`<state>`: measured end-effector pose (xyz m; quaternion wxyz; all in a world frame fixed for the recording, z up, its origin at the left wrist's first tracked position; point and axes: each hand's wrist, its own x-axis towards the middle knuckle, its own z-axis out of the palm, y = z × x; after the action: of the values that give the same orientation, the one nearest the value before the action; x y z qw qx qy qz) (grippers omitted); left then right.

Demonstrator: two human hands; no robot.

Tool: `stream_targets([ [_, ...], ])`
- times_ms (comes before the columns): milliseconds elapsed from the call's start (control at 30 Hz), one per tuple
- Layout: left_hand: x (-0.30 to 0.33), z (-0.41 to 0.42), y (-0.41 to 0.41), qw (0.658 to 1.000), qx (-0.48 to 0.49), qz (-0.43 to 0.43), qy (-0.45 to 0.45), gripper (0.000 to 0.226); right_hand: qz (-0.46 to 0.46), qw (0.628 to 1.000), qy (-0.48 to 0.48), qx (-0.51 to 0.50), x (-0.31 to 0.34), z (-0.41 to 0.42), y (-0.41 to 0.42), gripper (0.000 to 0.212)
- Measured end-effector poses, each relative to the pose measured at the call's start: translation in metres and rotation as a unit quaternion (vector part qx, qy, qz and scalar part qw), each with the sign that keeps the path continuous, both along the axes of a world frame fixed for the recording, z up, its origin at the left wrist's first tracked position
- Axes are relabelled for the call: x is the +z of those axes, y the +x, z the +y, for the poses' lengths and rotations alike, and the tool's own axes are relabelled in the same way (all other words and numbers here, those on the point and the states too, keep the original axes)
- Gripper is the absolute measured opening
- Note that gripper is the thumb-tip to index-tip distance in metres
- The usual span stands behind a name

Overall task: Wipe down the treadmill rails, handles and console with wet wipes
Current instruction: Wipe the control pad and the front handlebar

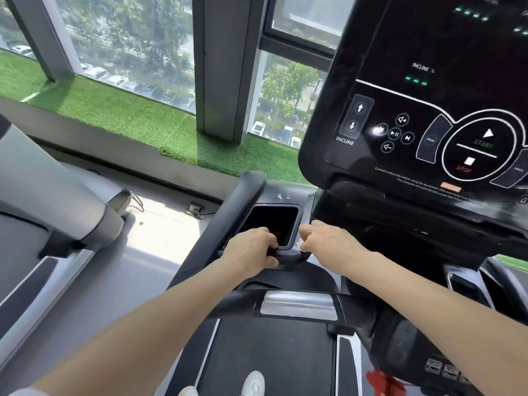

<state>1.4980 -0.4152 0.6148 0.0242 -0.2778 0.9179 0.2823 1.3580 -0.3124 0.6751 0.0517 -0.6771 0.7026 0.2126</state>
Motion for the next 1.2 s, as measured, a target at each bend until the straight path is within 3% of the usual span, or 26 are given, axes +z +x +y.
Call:
stream_targets([
  [233, -0.002, 0.001, -0.004, 1.0, 0.007, 0.0, -0.001, 0.039, 0.055, 0.996, -0.033, -0.065, -0.007, -0.029, -0.019, 0.019],
  [633, 0.001, 0.001, -0.004, 1.0, 0.005, 0.0, -0.004, 0.039, -0.044, 0.998, 0.011, -0.034, -0.004, 0.002, 0.008, 0.021],
  [933, 0.002, 0.002, -0.005, 1.0, 0.004, -0.004, 0.002, 0.04, 0.018, 0.995, -0.011, -0.099, 0.001, -0.026, -0.011, 0.015],
  [1000, 0.003, 0.002, -0.006, 1.0, 0.001, -0.008, 0.0, 0.041, 0.006, 0.991, -0.021, -0.128, 0.0, -0.027, -0.016, 0.009],
  [1200, 0.003, 0.001, -0.006, 1.0, 0.006, -0.009, 0.007, 0.041, -0.039, 0.995, 0.007, -0.086, -0.004, -0.009, -0.006, 0.023],
])
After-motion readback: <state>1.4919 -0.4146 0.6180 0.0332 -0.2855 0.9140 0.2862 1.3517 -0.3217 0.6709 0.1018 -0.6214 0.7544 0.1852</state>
